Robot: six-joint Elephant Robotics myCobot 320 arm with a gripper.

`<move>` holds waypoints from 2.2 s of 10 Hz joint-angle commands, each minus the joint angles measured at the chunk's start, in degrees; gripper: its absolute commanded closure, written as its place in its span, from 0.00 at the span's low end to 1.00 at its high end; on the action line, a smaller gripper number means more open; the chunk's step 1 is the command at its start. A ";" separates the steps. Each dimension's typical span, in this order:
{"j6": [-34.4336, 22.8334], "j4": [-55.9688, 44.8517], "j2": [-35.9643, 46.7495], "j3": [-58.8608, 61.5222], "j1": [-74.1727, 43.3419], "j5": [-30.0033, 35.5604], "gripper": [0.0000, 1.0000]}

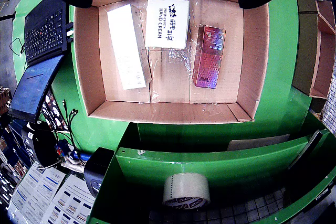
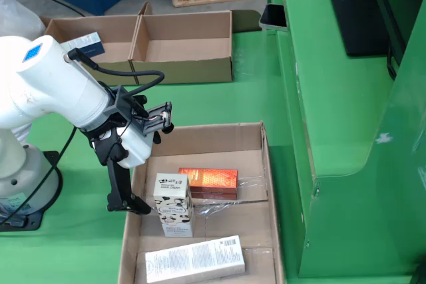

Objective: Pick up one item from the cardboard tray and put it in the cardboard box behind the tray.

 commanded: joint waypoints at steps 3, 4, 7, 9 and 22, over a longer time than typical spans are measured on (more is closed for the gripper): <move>0.00 0.61 0.97 1.58 0.00 0.00 0.00; 0.00 0.61 0.97 1.58 0.00 0.00 0.00; 0.23 0.65 0.14 2.08 0.13 -0.24 0.00; 0.23 -0.81 -5.41 6.68 0.18 -0.35 0.00; 0.96 -6.36 -24.44 25.01 0.07 -0.57 0.00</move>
